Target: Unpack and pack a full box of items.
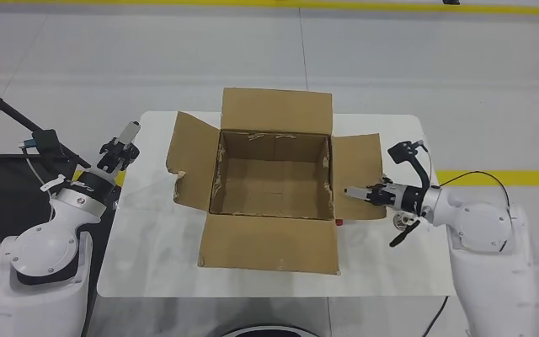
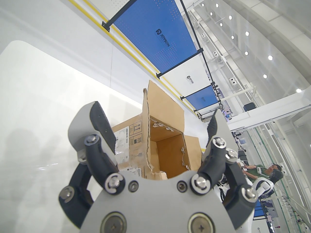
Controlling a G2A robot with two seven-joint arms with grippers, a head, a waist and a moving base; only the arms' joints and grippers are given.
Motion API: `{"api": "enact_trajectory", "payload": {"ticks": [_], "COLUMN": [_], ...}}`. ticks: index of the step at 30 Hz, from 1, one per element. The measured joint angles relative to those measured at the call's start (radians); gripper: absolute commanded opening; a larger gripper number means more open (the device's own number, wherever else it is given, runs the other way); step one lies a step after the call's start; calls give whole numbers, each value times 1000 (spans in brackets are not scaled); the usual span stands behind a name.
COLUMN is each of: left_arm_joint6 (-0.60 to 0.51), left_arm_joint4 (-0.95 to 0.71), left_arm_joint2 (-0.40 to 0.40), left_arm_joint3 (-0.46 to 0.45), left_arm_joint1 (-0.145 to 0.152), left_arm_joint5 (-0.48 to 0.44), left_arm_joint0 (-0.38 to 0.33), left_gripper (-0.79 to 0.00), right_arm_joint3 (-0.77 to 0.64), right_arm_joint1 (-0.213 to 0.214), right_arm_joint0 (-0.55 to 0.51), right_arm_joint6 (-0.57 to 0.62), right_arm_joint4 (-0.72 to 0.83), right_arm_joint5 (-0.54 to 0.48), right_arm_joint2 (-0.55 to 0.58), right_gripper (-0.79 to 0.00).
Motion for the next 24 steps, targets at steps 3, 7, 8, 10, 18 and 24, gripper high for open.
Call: {"api": "enact_trajectory", "payload": {"ticks": [3, 7, 8, 10, 18, 24], "left_arm_joint6": [0, 0, 0, 0, 0, 0], "left_arm_joint4": [0, 0, 0, 0, 0, 0], "left_arm_joint2": [0, 0, 0, 0, 0, 0], "left_arm_joint3": [0, 0, 0, 0, 0, 0], "left_arm_joint1": [0, 0, 0, 0, 0, 0], "left_arm_joint5": [0, 0, 0, 0, 0, 0], "left_arm_joint0": [0, 0, 0, 0, 0, 0], "left_gripper": [0, 0, 0, 0, 0, 0], "right_arm_joint3": [0, 2, 1, -2, -50, -146], "right_arm_joint1": [3, 7, 8, 11, 29, 48], "right_arm_joint0": [5, 12, 12, 11, -32, -98], "right_arm_joint6": [-7, -14, -16, -22, -65, -101], "right_arm_joint4": [2, 5, 5, 5, -16, -175], "right_arm_joint5": [4, 8, 9, 13, 32, 92], "right_arm_joint2": [-16, -40, -43, -47, 18, 100], "right_gripper": [0, 0, 0, 0, 0, 0]}}
